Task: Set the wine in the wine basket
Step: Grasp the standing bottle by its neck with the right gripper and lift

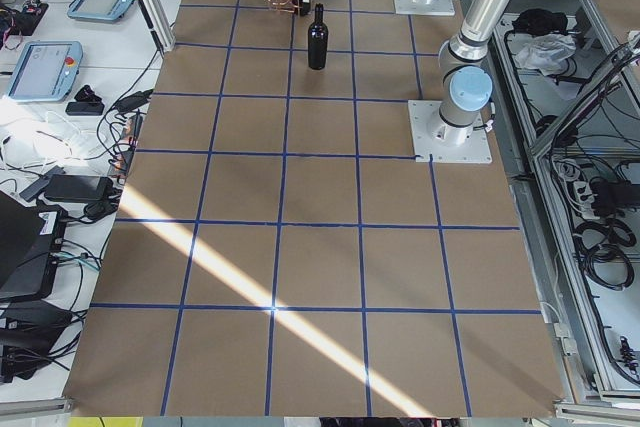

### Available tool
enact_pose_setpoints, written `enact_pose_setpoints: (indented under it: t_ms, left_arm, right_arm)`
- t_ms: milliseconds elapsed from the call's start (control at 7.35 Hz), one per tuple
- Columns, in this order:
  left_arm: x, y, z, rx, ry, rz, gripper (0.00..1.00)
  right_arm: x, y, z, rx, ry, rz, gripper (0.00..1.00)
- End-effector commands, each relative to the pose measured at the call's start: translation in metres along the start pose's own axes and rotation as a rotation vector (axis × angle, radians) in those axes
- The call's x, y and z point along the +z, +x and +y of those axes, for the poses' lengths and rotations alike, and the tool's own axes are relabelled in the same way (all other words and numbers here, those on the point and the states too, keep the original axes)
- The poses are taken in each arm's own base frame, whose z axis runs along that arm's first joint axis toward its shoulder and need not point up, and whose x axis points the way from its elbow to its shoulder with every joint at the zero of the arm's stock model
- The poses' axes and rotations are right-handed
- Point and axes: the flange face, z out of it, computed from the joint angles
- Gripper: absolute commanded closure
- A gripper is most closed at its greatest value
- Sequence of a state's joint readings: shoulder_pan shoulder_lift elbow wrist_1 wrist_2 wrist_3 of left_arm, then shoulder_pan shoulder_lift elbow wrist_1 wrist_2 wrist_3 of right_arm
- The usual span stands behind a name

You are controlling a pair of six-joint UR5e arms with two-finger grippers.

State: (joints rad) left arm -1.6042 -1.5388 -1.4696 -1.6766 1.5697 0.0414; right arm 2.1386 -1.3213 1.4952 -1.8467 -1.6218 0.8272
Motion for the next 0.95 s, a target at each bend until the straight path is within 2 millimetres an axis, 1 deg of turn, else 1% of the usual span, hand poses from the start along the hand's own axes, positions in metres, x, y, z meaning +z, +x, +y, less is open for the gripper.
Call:
enact_pose_setpoints:
  t_ms: [0,408,680,816]
  left_arm:
    - [-0.001,0.0,0.0,0.0,0.002,0.0,0.0]
    - [-0.005,-0.003,0.002,-0.007,0.011,0.0,0.0]
    - [-0.006,-0.004,0.004,-0.007,0.01,-0.011,0.0]
    - [-0.006,-0.004,0.004,-0.007,0.012,-0.01,0.0]
  right_arm:
    - [0.026,-0.006,0.003,-0.007,-0.032,0.029,0.0]
    - [0.033,-0.005,0.004,-0.009,-0.033,0.03,0.02]
    - [0.046,-0.004,0.007,-0.01,-0.055,0.047,0.22]
    - [0.044,-0.006,0.009,-0.009,-0.072,0.028,0.32]
